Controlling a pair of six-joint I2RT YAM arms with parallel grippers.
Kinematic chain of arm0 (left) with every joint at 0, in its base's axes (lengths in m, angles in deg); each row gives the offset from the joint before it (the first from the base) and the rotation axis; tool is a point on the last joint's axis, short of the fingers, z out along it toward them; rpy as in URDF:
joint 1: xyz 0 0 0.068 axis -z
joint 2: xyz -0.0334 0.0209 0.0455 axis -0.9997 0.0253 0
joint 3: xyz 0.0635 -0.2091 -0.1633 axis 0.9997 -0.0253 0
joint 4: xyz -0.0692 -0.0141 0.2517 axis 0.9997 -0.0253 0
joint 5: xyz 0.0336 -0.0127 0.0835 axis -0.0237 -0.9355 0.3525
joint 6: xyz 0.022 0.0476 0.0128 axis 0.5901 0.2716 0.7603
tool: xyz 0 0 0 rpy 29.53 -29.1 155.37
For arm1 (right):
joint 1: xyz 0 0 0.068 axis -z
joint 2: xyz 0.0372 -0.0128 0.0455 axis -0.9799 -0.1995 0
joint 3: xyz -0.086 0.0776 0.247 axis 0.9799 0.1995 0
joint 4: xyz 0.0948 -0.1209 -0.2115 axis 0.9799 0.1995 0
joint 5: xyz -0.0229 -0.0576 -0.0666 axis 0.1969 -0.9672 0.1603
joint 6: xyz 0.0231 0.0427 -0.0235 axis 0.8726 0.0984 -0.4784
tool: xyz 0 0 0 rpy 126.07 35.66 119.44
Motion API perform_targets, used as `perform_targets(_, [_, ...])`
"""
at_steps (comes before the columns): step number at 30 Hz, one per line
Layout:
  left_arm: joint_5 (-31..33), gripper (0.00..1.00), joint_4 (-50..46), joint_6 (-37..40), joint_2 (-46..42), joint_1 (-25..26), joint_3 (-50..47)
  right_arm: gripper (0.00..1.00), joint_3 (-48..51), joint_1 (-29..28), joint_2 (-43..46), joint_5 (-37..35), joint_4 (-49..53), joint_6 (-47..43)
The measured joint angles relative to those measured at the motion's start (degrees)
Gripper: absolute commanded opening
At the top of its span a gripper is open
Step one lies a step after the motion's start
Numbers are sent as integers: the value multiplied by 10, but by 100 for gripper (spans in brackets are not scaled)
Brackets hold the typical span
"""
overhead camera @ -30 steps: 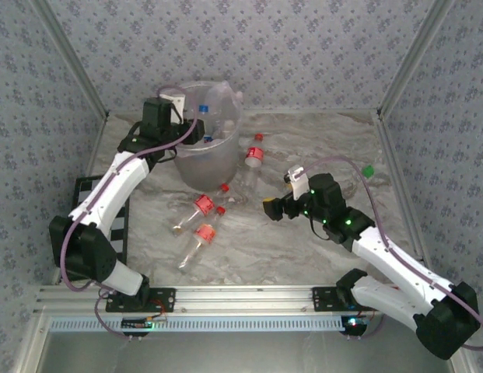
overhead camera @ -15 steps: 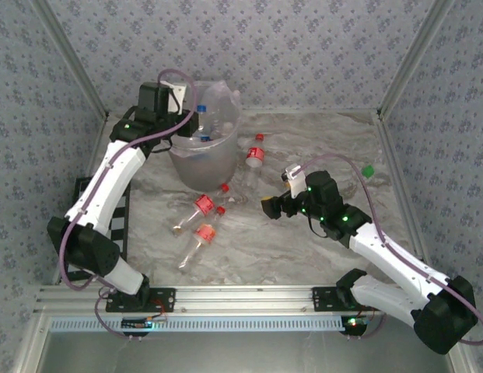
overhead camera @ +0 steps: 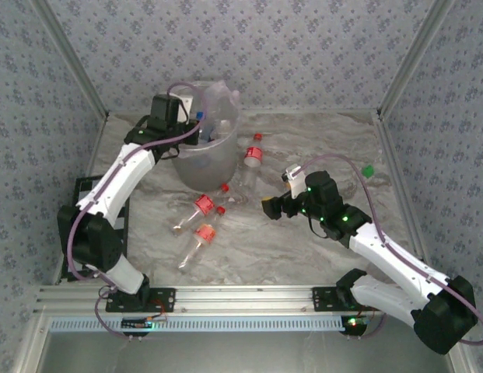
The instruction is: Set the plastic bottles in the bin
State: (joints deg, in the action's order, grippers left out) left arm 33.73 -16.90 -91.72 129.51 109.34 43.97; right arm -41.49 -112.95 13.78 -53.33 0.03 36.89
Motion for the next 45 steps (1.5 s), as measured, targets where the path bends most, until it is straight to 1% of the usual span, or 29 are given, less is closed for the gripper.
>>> perform_targets(3, [3, 0, -4, -4, 0, 0, -27, 100, -7, 5, -9, -14, 15, 12])
perform_targets(6, [3, 0, -15, -7, -4, 2, -31, 100, -14, 16, -26, -25, 22, 26])
perform_targets(8, [3, 4, -15, -7, -4, 3, -31, 100, -15, 21, -34, -30, 23, 36])
perform_targets(9, [2, 9, -16, -7, -4, 3, -31, 100, -15, 23, -36, -31, 24, 40])
perform_targets(12, [0, 29, -31, -8, -1, 3, -18, 100, -16, 26, -42, -35, 26, 53])
perform_targets(15, [-2, 45, -57, -2, 9, 2, 22, 99, -25, 33, -55, -43, 28, 73])
perform_targets(20, [-4, 62, -82, 10, 12, 2, 94, 93, -66, 44, -113, -66, 30, 135])
perform_targets(23, [-3, 74, -85, 15, 5, 2, 118, 89, -104, 42, -176, -67, 27, 171])
perform_targets(25, [-3, 79, -89, 15, -9, 2, 118, 88, -136, 39, -225, -69, 25, 187])
perform_targets(27, [-1, 82, -89, 12, -36, 4, 103, 84, -175, 33, -283, -70, 21, 197])
perform_targets(29, [-1, 84, -87, 7, -78, 7, 72, 84, -209, 27, -334, -71, 17, 204])
perform_targets(34, [-8, 85, -82, -27, -203, 12, -31, 84, -282, 21, -451, -71, 9, 223])
perform_targets(36, [-17, 86, -80, -42, -238, 12, -57, 81, -307, 21, -490, -70, 4, 232])
perform_targets(41, [-35, 86, -73, -68, -258, 12, -82, 67, -346, 21, -556, -64, -5, 255])
perform_targets(44, [-53, 86, -67, -78, -258, 12, -91, 53, -353, 21, -573, -58, -11, 268])
perform_targets(45, [-61, 85, -65, -83, -256, 12, -92, 46, -353, 21, -573, -56, -14, 271])
